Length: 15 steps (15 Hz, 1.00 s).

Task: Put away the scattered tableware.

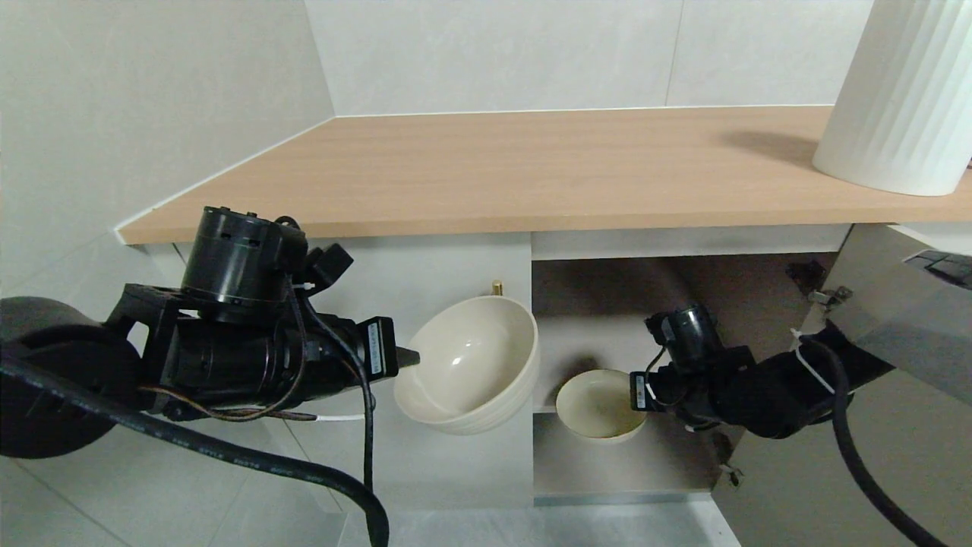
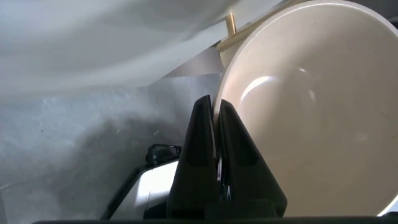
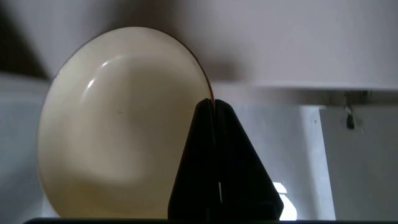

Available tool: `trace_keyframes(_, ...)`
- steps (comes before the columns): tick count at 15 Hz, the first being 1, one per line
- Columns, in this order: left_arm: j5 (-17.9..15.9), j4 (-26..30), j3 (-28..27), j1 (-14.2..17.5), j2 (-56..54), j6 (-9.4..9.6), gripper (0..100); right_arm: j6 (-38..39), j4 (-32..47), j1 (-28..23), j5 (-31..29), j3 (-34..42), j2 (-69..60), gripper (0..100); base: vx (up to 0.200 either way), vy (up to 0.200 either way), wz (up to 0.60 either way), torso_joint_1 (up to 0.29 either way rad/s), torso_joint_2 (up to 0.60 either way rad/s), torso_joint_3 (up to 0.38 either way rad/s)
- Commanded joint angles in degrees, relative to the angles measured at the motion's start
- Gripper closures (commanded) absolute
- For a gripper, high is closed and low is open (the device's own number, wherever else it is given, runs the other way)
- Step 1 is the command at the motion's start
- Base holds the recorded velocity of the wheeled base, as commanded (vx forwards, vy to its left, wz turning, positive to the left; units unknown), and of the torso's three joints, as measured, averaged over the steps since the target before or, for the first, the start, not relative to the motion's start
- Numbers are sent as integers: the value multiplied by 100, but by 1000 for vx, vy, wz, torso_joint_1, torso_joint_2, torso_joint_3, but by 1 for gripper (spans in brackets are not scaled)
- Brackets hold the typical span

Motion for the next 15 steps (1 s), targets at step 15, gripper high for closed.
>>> trace_keyframes(15, 5, -2, 0, -26, 123, -2, 100, -18, -1497, -513, -672, -594, 1197, 100, 0, 0, 0, 0, 0, 0)
